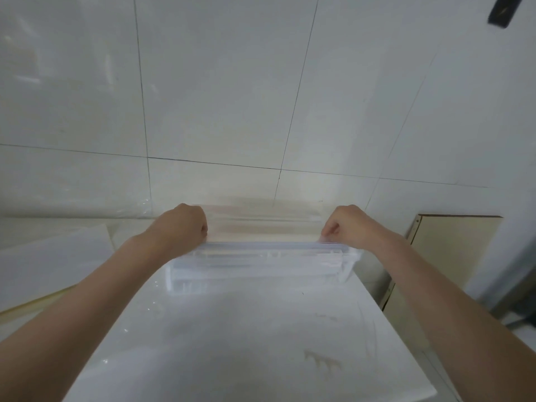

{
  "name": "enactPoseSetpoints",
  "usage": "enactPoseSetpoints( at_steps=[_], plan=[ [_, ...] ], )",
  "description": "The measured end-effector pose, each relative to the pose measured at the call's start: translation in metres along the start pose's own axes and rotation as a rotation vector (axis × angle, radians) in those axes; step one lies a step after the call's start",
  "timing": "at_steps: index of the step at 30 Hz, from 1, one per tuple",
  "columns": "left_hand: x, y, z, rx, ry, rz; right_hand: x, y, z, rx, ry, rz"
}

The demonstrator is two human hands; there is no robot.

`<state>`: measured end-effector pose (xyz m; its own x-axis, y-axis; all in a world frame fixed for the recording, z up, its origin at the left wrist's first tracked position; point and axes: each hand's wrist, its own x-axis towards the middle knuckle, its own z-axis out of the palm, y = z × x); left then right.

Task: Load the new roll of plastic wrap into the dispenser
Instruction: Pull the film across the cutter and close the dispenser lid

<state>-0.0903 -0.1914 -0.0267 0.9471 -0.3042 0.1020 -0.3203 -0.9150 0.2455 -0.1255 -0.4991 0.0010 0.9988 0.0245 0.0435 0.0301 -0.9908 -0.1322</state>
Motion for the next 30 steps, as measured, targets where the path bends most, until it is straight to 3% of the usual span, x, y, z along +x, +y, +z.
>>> enactPoseSetpoints(
  at_steps=[3,12,30],
  plan=[
    [0.001,-0.003,0.002,-0.009,0.053,-0.007,0.004,0.0,0.003,0.02,0.042,0.026],
    [0.003,-0.001,0.006,0.014,0.086,-0.051,0.027,-0.005,0.006,-0.02,-0.04,0.196],
    [0.006,0.0,0.011,0.051,0.092,-0.1,0.015,-0.017,0.004,-0.308,-0.173,0.04]
  ],
)
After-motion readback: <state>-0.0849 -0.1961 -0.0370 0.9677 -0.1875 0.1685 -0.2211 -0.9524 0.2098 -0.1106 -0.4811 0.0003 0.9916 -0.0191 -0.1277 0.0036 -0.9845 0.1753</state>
